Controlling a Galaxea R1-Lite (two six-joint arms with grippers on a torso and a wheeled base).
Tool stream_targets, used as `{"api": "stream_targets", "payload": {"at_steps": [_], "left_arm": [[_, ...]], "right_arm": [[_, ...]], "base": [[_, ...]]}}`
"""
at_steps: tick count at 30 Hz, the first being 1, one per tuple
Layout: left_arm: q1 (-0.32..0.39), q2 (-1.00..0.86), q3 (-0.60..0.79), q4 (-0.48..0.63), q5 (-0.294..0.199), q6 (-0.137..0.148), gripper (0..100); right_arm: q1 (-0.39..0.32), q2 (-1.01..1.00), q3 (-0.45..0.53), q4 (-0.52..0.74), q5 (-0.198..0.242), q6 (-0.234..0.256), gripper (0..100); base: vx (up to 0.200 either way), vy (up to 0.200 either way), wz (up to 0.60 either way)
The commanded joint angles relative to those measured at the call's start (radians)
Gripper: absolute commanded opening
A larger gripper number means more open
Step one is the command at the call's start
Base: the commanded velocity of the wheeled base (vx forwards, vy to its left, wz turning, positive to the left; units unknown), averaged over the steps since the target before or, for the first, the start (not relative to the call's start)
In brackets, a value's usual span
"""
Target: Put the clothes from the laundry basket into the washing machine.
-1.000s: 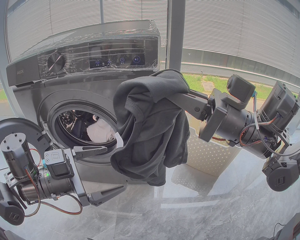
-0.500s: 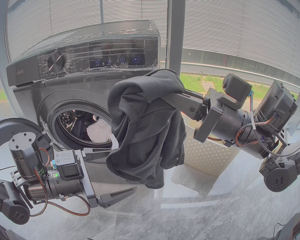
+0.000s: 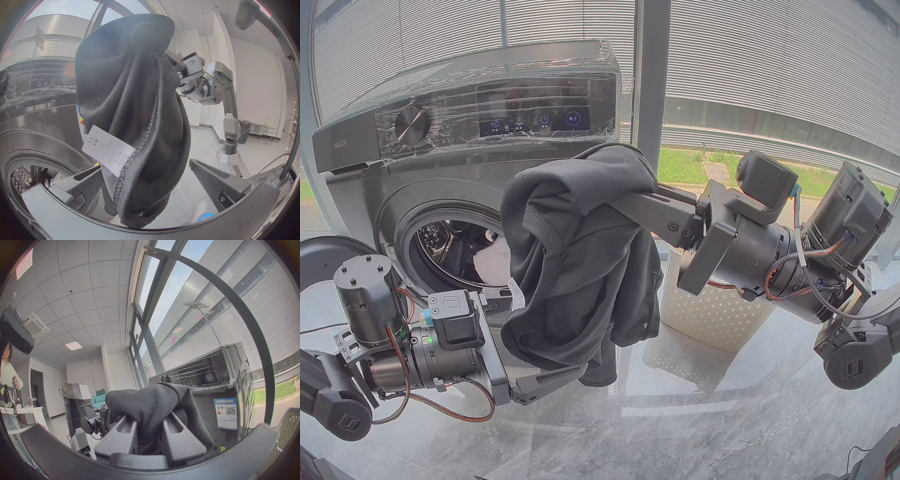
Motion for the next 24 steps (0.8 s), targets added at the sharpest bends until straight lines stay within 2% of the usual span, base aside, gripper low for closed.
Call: {"api": "stream_targets", "payload": {"at_steps": [1, 2, 3, 11, 18, 20, 21, 24], "left_arm": [[-0.001, 0.011, -0.001, 0.000, 0.000, 0.001, 100], [-0.001, 0.011, -0.001, 0.000, 0.000, 0.001, 100], [-0.001, 0.026, -0.002, -0.002, -0.002, 0.001, 0], [-0.007, 0.033, -0.016, -0.014, -0.002, 0.000, 0], [-0.007, 0.017, -0.016, -0.014, -0.002, 0.000, 0], [-0.007, -0.004, -0.018, -0.016, -0.002, 0.000, 0], [-0.007, -0.035, -0.018, -0.014, -0.002, 0.000, 0], [-0.001, -0.096, -0.013, -0.011, 0.000, -0.004, 0]], "right_arm": [[0.001, 0.000, -0.001, 0.000, 0.000, 0.000, 0], [0.001, 0.000, -0.001, 0.000, 0.000, 0.000, 0], [0.001, 0.000, -0.001, 0.000, 0.000, 0.000, 0], [0.001, -0.003, 0.002, 0.000, 0.000, 0.000, 0], [-0.011, -0.002, 0.008, 0.000, -0.032, 0.002, 0], [-0.044, 0.003, 0.016, 0.000, -0.054, 0.002, 0], [-0.099, 0.017, 0.032, 0.000, -0.075, 0.000, 0], [-0.194, 0.026, 0.051, 0.000, -0.094, 0.000, 0]], "base": [[0.000, 0.000, 0.00], [0.000, 0.000, 0.00], [0.000, 0.000, 0.00], [0.000, 0.000, 0.00], [0.000, 0.000, 0.00], [0.000, 0.000, 0.00], [0.000, 0.000, 0.00], [0.000, 0.000, 0.00]]}}
